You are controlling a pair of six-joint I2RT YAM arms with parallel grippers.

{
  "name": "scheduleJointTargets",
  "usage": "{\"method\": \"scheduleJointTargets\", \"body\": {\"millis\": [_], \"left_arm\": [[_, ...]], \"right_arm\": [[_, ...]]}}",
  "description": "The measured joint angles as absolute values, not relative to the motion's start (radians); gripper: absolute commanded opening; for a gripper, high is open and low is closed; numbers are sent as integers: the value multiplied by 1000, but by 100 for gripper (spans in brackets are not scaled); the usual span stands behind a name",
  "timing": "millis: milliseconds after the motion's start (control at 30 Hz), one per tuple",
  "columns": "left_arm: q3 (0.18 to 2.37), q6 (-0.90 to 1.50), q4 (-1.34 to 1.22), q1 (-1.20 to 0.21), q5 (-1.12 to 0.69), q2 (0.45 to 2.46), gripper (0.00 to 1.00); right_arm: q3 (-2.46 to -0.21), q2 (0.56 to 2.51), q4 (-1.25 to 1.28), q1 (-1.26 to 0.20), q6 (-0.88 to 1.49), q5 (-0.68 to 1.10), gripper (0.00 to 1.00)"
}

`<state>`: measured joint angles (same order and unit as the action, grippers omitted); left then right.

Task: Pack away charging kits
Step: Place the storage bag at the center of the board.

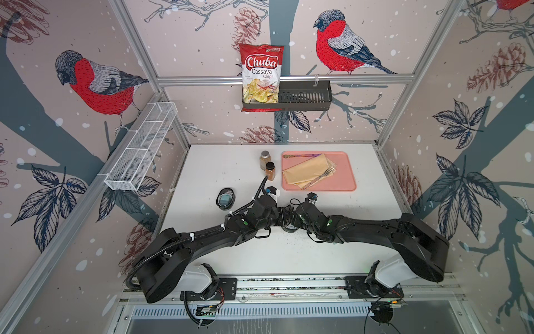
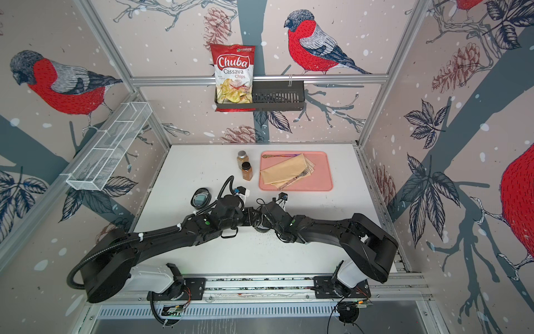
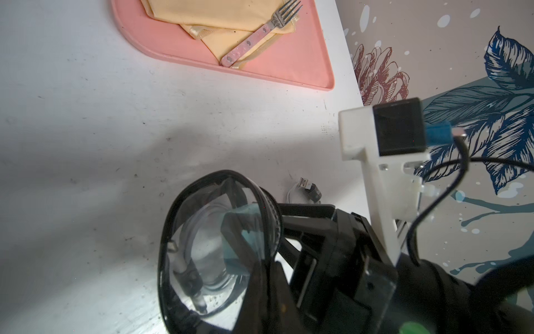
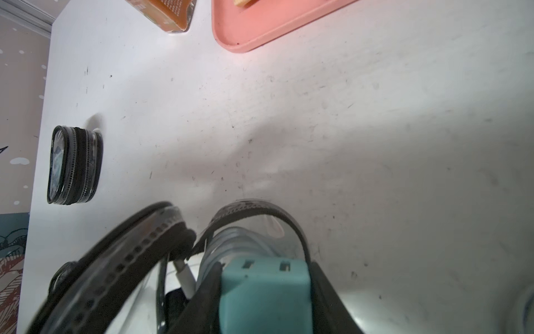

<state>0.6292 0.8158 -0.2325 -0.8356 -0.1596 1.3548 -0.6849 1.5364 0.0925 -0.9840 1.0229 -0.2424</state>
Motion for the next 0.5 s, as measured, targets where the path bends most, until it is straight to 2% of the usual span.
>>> {"method": "scheduleJointTargets", "body": {"millis": [200, 300, 433, 500], "left_arm": [[612, 834, -262, -841, -162, 1389, 0], [613, 838, -281, -842, -164, 1407, 0], [613, 838, -288, -844, -160, 1422, 0], [612, 838, -295, -847, -159, 1426, 0]], "right_arm": [[-683, 1571, 134, -984, 1020, -224, 13], [-683, 1572, 139, -991, 1018, -225, 21], [-677, 1576, 149, -1008, 1016, -227, 24], [-677, 1588, 160, -1013, 1017, -225, 30]]}}
